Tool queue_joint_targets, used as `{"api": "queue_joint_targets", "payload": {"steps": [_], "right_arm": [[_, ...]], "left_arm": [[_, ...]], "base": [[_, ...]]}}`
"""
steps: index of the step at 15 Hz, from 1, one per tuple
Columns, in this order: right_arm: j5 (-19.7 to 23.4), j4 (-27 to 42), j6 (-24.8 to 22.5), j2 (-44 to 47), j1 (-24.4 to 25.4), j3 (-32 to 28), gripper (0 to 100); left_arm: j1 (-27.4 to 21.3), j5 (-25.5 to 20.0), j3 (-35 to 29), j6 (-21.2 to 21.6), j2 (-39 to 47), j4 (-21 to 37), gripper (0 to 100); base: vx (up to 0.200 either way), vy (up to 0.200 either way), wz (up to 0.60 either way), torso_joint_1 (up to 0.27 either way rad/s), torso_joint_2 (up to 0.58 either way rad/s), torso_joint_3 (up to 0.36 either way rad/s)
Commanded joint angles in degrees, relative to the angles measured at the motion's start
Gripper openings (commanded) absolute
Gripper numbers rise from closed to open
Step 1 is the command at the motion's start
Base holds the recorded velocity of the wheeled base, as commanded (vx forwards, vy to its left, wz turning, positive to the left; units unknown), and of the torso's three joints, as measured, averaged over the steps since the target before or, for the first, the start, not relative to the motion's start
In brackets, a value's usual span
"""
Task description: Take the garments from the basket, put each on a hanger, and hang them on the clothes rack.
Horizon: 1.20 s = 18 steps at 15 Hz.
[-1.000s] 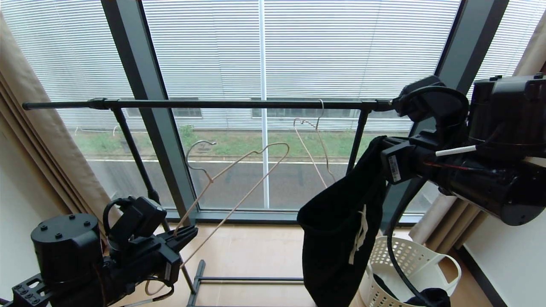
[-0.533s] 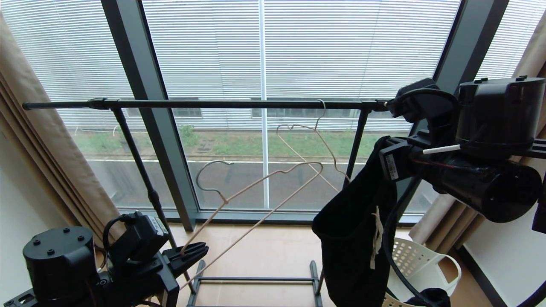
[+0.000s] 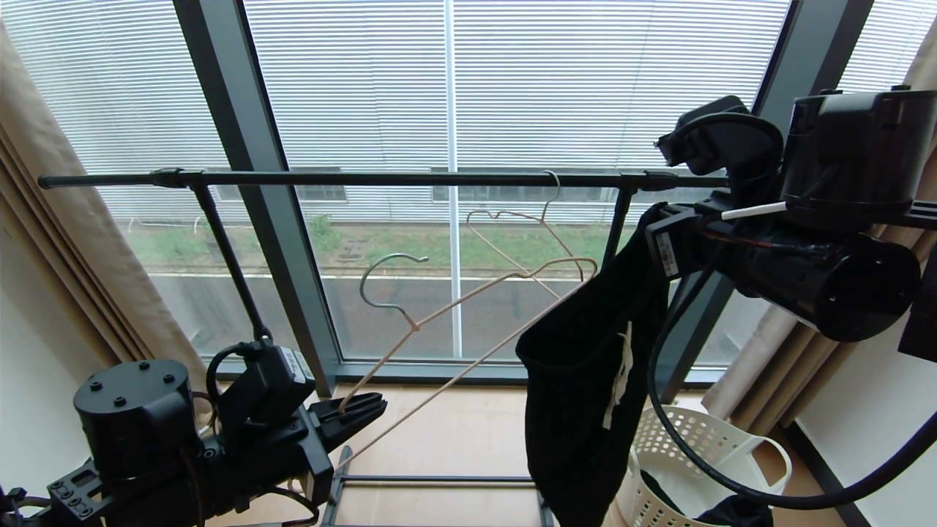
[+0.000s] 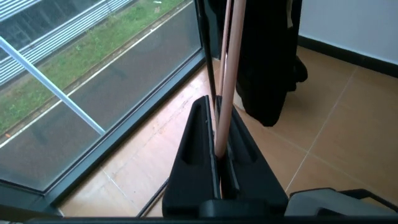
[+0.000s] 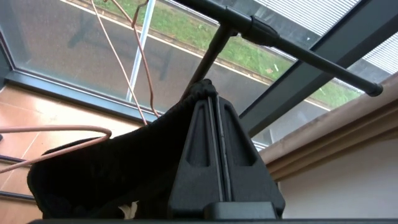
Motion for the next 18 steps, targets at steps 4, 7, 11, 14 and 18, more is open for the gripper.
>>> {"api": "queue_joint_targets", "payload": {"steps": [4,7,11,14,18], "right_arm": [[-2.1,0.2,-1.4,1.3,0.4,-2.3,0],[-2.2,0.1,-1.6,1.2,0.9,-2.3,0],[-2.1,0.0,-1.5,1.8,-2.9,-1.8,0],[-2.0,-0.1,-1.5,3.4,-3.5,-1.3,0],[-2.1,-0.1,-1.5,7.0,-3.4,-3.4,0]], "left_arm": [[-2.0,0.0,-4.6,0.3,4.8,0.0,0],[-3.4,0.1,-4.8,0.4,5.0,-0.2,0],[-2.9,0.4,-4.4,0.3,5.1,-0.9,0],[-2.2,0.5,-4.3,0.3,5.1,-2.3,0],[-2.4,0.4,-3.1,0.3,5.3,-3.8,0]], "base": [[0.000,0.000,0.00,0.000,0.00,0.000],[0.000,0.000,0.00,0.000,0.00,0.000],[0.000,0.000,0.00,0.000,0.00,0.000],[0.000,0.000,0.00,0.000,0.00,0.000],[0.000,0.000,0.00,0.000,0.00,0.000]]}}
